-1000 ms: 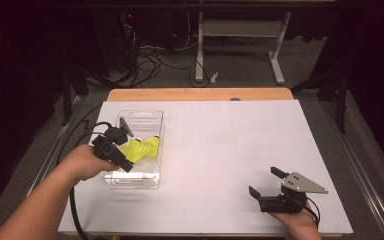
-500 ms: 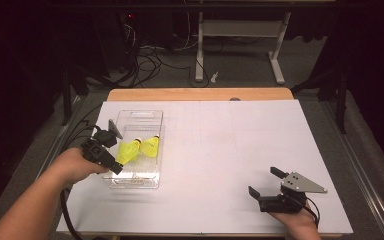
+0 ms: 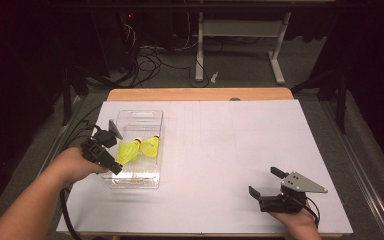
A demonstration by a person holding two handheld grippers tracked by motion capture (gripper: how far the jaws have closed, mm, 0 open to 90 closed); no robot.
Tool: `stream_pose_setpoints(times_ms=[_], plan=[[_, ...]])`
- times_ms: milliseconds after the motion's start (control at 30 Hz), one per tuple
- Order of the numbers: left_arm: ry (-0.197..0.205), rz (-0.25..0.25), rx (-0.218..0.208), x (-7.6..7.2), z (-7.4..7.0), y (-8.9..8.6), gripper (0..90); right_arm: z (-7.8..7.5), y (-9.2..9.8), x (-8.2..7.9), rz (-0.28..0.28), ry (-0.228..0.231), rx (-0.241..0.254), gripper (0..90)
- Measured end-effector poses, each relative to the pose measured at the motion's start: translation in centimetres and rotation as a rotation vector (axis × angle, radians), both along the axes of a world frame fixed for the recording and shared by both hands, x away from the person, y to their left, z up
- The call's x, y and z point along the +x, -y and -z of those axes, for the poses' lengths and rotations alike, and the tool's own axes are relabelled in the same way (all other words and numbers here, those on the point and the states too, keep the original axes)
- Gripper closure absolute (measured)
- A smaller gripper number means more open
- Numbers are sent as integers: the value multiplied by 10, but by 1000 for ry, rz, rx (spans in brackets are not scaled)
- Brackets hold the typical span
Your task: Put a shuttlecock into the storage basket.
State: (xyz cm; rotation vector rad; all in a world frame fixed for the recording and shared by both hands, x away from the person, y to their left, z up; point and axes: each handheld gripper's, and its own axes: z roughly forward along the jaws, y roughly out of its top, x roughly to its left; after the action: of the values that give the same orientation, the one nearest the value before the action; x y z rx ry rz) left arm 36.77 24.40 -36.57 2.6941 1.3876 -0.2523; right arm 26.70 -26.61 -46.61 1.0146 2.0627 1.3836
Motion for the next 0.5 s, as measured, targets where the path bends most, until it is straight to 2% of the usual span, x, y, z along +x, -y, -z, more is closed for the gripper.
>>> stream_pose_setpoints(times_ms=[500], plan=[[-38, -16, -10, 4, 14, -3, 646, 0, 0, 0, 0, -1, -1, 3]])
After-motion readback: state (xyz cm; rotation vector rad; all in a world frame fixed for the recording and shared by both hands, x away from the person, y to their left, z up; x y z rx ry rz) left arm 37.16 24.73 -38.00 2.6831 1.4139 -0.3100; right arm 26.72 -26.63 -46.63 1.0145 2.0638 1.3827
